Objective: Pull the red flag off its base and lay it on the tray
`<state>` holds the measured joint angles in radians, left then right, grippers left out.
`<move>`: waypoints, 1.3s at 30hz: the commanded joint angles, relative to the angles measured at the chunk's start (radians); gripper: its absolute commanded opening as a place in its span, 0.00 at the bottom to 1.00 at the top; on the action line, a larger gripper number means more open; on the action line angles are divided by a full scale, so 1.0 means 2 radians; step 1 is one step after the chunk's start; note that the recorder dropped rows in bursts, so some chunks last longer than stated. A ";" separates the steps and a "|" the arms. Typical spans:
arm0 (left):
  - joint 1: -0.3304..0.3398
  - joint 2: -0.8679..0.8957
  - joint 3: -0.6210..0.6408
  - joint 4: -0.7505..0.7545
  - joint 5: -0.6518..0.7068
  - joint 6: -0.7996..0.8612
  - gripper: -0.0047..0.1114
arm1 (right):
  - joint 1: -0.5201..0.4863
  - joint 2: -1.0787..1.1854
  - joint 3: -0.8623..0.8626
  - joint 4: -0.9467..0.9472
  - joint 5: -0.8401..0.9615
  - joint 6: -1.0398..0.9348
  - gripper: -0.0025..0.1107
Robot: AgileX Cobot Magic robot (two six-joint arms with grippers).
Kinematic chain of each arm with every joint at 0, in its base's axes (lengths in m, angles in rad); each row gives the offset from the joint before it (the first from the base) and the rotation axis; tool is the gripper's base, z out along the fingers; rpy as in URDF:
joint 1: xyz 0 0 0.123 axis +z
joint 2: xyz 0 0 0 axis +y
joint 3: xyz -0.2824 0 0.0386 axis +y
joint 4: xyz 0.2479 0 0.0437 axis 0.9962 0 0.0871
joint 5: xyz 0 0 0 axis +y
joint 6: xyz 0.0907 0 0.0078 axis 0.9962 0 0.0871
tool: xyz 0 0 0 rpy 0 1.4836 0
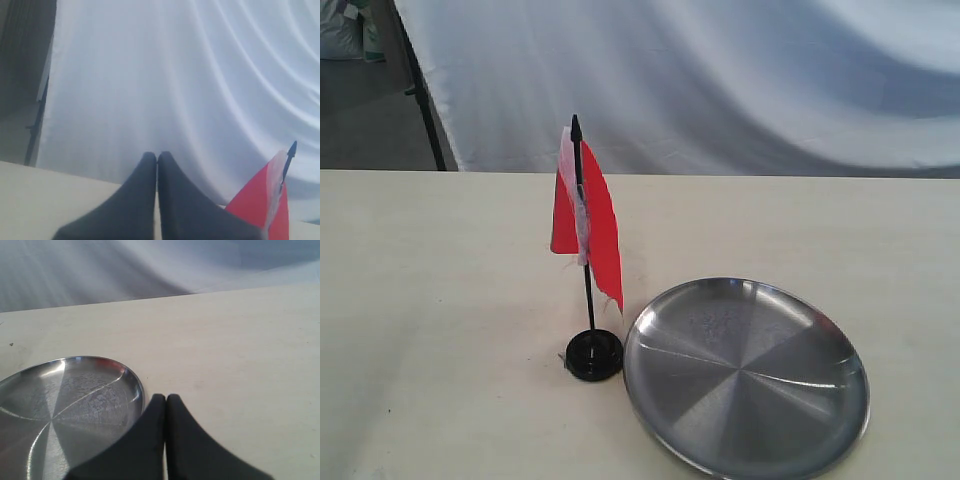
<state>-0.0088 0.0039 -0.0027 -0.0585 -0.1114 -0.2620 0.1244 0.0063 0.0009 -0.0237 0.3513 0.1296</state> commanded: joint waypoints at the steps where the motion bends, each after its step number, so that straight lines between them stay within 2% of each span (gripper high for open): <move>1: 0.001 -0.002 0.001 -0.004 -0.011 -0.009 0.05 | -0.001 -0.003 0.000 -0.002 -0.003 -0.001 0.02; 4: 0.001 -0.002 0.001 -0.004 -0.019 -0.009 0.05 | -0.001 -0.003 0.000 -0.002 -0.003 -0.001 0.02; 8: 0.001 -0.002 0.001 -0.004 -0.068 -0.019 0.05 | -0.001 -0.003 0.000 -0.002 -0.003 -0.001 0.02; 14: 0.001 -0.002 0.001 -0.004 -0.111 -0.141 0.05 | -0.001 -0.003 0.000 -0.002 -0.003 -0.001 0.02; 17: 0.001 -0.002 0.001 -0.004 -0.110 -0.165 0.05 | -0.001 -0.003 0.000 -0.002 -0.003 -0.001 0.02; 22: 0.001 -0.002 0.001 -0.004 -0.073 -0.165 0.05 | -0.001 -0.003 0.000 -0.002 -0.003 -0.001 0.02; 29: 0.001 -0.002 0.001 0.000 0.030 -0.170 0.05 | -0.001 -0.003 0.000 -0.002 -0.003 -0.001 0.02; 39: 0.001 -0.002 0.001 0.000 0.059 -0.157 0.05 | -0.001 -0.003 0.000 -0.002 -0.003 -0.001 0.02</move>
<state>-0.0088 0.0032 -0.0027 -0.0608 -0.0144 -0.5918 0.1244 0.0063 0.0009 -0.0237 0.3513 0.1296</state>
